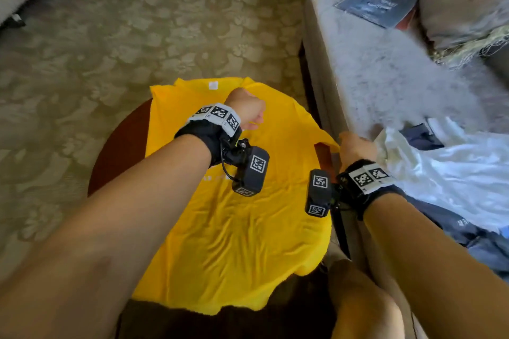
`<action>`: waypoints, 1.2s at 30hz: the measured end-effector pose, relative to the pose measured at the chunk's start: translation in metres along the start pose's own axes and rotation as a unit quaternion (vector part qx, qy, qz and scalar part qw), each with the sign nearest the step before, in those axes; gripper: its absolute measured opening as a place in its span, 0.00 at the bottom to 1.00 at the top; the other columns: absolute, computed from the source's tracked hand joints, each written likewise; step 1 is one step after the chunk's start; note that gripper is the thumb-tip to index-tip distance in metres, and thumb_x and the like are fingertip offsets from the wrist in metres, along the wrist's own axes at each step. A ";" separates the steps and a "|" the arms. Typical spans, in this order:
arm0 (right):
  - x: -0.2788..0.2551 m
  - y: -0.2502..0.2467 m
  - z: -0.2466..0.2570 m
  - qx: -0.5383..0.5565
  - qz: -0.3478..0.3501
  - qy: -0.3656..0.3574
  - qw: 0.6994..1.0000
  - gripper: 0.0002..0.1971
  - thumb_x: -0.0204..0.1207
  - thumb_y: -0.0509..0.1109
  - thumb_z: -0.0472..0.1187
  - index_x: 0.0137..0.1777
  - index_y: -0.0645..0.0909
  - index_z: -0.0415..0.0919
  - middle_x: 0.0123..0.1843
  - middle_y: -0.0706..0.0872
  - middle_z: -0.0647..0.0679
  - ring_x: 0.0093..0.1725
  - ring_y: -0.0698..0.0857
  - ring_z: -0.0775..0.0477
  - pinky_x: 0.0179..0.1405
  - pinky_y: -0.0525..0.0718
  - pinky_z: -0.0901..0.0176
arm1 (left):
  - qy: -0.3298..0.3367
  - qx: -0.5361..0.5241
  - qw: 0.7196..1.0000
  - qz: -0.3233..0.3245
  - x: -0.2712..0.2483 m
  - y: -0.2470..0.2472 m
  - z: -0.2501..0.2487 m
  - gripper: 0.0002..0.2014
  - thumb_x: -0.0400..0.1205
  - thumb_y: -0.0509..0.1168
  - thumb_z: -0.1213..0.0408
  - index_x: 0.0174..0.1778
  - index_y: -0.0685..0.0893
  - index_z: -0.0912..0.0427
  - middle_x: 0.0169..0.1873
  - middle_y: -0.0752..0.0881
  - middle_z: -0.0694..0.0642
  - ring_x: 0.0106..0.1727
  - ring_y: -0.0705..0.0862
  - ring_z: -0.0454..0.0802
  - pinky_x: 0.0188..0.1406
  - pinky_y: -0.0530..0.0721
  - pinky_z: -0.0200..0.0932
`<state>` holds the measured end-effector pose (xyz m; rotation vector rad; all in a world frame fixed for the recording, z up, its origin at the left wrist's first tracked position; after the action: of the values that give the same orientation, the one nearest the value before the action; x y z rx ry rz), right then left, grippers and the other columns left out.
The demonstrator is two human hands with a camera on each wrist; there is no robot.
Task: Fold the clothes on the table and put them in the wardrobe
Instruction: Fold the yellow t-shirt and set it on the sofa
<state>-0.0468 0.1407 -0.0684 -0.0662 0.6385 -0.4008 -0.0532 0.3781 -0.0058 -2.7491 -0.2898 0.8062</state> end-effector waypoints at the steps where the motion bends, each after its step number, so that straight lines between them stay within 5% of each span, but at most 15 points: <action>1: 0.009 -0.003 0.001 -0.064 0.013 -0.038 0.997 0.17 0.84 0.62 0.46 0.65 0.81 0.36 0.57 0.82 0.34 0.44 0.78 0.42 0.36 0.77 0.57 | 0.004 -0.022 1.000 0.008 0.013 0.008 -0.004 0.16 0.79 0.65 0.73 0.63 0.78 0.66 0.40 0.83 0.60 0.38 0.85 0.56 0.37 0.85 0.48; 3: 0.027 0.004 -0.001 -0.069 0.042 0.010 0.997 0.19 0.85 0.60 0.51 0.68 0.78 0.42 0.50 0.80 0.40 0.40 0.78 0.45 0.36 0.79 0.60 | -0.002 -0.065 0.997 0.030 0.035 0.026 -0.008 0.15 0.81 0.63 0.74 0.64 0.79 0.69 0.44 0.83 0.63 0.42 0.85 0.59 0.43 0.85 0.52; 5: 0.036 0.011 -0.004 -0.054 0.064 0.048 0.995 0.11 0.86 0.61 0.51 0.55 0.75 0.43 0.40 0.79 0.42 0.35 0.78 0.45 0.30 0.79 0.60 | -0.024 -0.067 0.996 0.049 0.051 0.044 -0.006 0.03 0.82 0.64 0.72 0.50 0.81 0.66 0.48 0.83 0.64 0.48 0.85 0.59 0.51 0.85 0.54; 7: 0.046 0.019 -0.007 -0.047 0.107 0.056 0.992 0.11 0.84 0.65 0.49 0.48 0.77 0.41 0.35 0.84 0.40 0.31 0.84 0.43 0.35 0.82 0.55 | -0.035 -0.035 0.998 0.050 0.064 0.056 0.000 0.04 0.82 0.67 0.67 0.43 0.81 0.61 0.53 0.85 0.63 0.52 0.85 0.56 0.55 0.86 0.52; 10: 0.077 0.027 -0.012 -0.131 0.188 0.000 0.973 0.08 0.79 0.72 0.39 0.57 0.85 0.44 0.48 0.90 0.42 0.49 0.89 0.41 0.53 0.84 0.48 | -0.044 -0.011 0.998 0.053 0.076 0.062 0.001 0.04 0.83 0.67 0.65 0.43 0.80 0.61 0.49 0.84 0.59 0.44 0.84 0.50 0.43 0.85 0.45; 12: 0.069 0.030 -0.003 -0.093 0.174 0.000 0.980 0.14 0.79 0.72 0.40 0.64 0.82 0.46 0.57 0.87 0.43 0.52 0.87 0.40 0.51 0.82 0.51 | -0.063 -0.007 0.996 0.063 0.078 0.062 -0.001 0.05 0.84 0.65 0.64 0.45 0.79 0.61 0.46 0.82 0.58 0.39 0.82 0.48 0.37 0.83 0.44; 15: 0.063 0.033 0.016 0.030 0.126 -0.025 0.991 0.24 0.80 0.70 0.44 0.74 0.77 0.36 0.57 0.81 0.47 0.41 0.82 0.52 0.50 0.82 0.52 | -0.074 -0.005 0.994 0.083 0.078 0.060 -0.004 0.16 0.85 0.65 0.56 0.61 0.78 0.64 0.54 0.83 0.61 0.45 0.84 0.50 0.41 0.86 0.49; 18: 0.045 0.048 0.037 0.147 0.192 -0.066 0.968 0.23 0.78 0.73 0.44 0.72 0.80 0.38 0.58 0.89 0.37 0.53 0.89 0.38 0.57 0.88 0.43 | -0.081 -0.007 0.989 0.126 0.072 0.057 -0.017 0.34 0.80 0.63 0.38 0.71 0.73 0.63 0.62 0.80 0.65 0.56 0.83 0.57 0.58 0.85 0.55; 21: 0.006 0.076 0.056 0.189 0.323 -0.088 0.923 0.21 0.77 0.74 0.40 0.67 0.82 0.29 0.61 0.85 0.24 0.57 0.87 0.27 0.60 0.84 0.27 | -0.076 -0.079 0.974 0.197 0.054 0.052 -0.043 0.39 0.77 0.55 0.27 0.53 0.84 0.64 0.48 0.85 0.64 0.46 0.86 0.59 0.46 0.88 0.50; 24: -0.031 0.109 0.060 0.117 0.377 -0.129 0.910 0.16 0.79 0.71 0.36 0.62 0.84 0.26 0.62 0.84 0.23 0.60 0.84 0.26 0.67 0.77 0.23 | -0.058 -0.115 0.952 0.279 0.045 0.037 -0.057 0.38 0.75 0.56 0.31 0.28 0.88 0.65 0.29 0.85 0.60 0.30 0.84 0.56 0.31 0.85 0.41; 27: -0.055 0.134 0.055 0.011 0.395 -0.166 0.904 0.17 0.83 0.68 0.35 0.68 0.80 0.26 0.70 0.83 0.31 0.68 0.82 0.38 0.68 0.80 0.53 | -0.040 -0.053 0.968 0.243 0.058 0.009 -0.048 0.26 0.73 0.69 0.39 0.27 0.88 0.62 0.33 0.84 0.58 0.30 0.72 0.51 0.30 0.67 0.41; 29: -0.062 0.147 0.043 -0.037 0.411 -0.153 0.898 0.16 0.87 0.59 0.33 0.70 0.78 0.26 0.72 0.80 0.32 0.72 0.78 0.37 0.66 0.74 0.58 | -0.034 0.029 0.981 0.190 0.071 -0.009 -0.029 0.22 0.77 0.67 0.49 0.19 0.85 0.57 0.24 0.85 0.54 0.23 0.74 0.48 0.24 0.66 0.38; 32: -0.066 0.163 0.023 -0.108 0.432 -0.115 0.888 0.16 0.89 0.55 0.33 0.71 0.78 0.29 0.71 0.80 0.31 0.71 0.78 0.34 0.68 0.70 0.54 | -0.076 0.138 0.983 0.094 0.084 -0.031 0.000 0.15 0.64 0.79 0.57 0.29 0.80 0.60 0.30 0.80 0.62 0.32 0.78 0.57 0.36 0.76 0.45; 34: -0.065 0.164 0.010 -0.141 0.424 -0.116 0.887 0.16 0.88 0.59 0.36 0.69 0.79 0.29 0.69 0.81 0.30 0.68 0.80 0.32 0.67 0.73 0.48 | -0.071 0.212 0.975 0.008 0.085 -0.043 0.010 0.12 0.70 0.74 0.67 0.34 0.75 0.59 0.30 0.77 0.60 0.34 0.78 0.57 0.34 0.77 0.44; 36: -0.058 0.161 0.003 -0.150 0.388 -0.130 0.900 0.16 0.84 0.66 0.41 0.61 0.85 0.29 0.63 0.86 0.30 0.63 0.83 0.31 0.64 0.79 0.44 | -0.065 0.288 0.956 -0.002 0.087 -0.046 0.019 0.11 0.75 0.66 0.74 0.33 0.73 0.56 0.26 0.70 0.58 0.30 0.73 0.57 0.26 0.68 0.41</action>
<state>-0.0317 0.3109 -0.0627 -0.1482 0.4106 0.4790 0.0029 0.4482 -0.0507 -2.1559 -0.0653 0.9025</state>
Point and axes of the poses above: each hand's wrist, its own x-axis towards the middle knuckle, its own y-axis out of the palm, z = x × y, the point moved 4 cm from there along x, towards the middle knuckle
